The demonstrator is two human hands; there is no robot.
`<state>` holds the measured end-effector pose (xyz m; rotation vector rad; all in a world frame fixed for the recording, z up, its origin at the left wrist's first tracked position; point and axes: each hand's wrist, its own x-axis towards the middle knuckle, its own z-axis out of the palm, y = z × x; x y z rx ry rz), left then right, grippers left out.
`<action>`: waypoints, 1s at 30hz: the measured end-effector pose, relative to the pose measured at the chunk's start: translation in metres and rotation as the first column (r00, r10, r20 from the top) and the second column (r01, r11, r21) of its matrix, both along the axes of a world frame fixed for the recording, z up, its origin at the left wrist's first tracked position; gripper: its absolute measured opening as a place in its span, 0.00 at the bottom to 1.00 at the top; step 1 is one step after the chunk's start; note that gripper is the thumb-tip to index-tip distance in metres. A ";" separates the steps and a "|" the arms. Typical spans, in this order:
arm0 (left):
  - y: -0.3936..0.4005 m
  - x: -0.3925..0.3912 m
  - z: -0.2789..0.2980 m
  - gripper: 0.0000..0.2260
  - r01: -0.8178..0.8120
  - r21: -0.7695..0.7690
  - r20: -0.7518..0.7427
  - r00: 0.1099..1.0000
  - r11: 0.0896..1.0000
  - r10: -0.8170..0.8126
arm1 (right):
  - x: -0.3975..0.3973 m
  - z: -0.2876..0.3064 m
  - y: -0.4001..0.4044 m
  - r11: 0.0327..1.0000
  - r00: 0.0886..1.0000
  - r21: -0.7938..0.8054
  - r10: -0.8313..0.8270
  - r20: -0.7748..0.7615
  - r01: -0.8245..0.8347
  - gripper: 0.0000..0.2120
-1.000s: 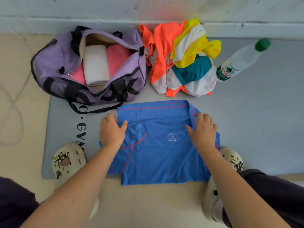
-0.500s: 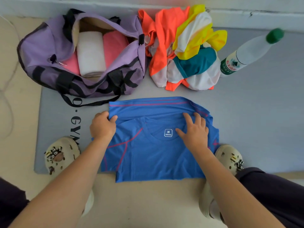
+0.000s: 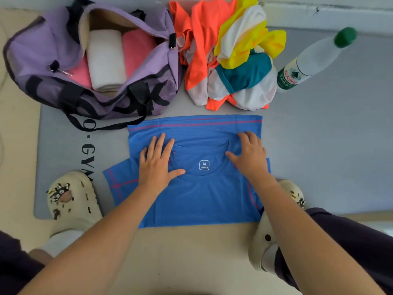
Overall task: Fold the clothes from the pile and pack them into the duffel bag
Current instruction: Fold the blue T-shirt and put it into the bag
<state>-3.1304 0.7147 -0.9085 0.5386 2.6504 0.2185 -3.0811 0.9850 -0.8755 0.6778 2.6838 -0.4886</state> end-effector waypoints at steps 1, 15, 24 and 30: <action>-0.004 0.001 0.000 0.45 -0.001 0.006 -0.005 1.000 1.000 0.001 | 0.007 -0.002 -0.005 1.000 1.000 0.007 0.011 0.023 -0.011 0.33; -0.035 -0.010 0.016 0.23 -0.041 0.061 -0.074 0.996 0.997 0.046 | 0.033 0.002 -0.027 0.980 0.989 0.142 0.129 0.068 -0.137 0.27; -0.040 -0.030 0.017 0.27 -0.013 0.061 -0.034 0.999 0.998 0.015 | 0.014 0.003 -0.027 0.997 0.996 0.016 0.082 0.029 -0.082 0.31; -0.037 -0.029 0.020 0.11 -0.020 0.043 -0.003 1.000 0.999 0.020 | 0.016 -0.003 -0.028 0.998 0.994 0.037 0.048 0.102 -0.052 0.19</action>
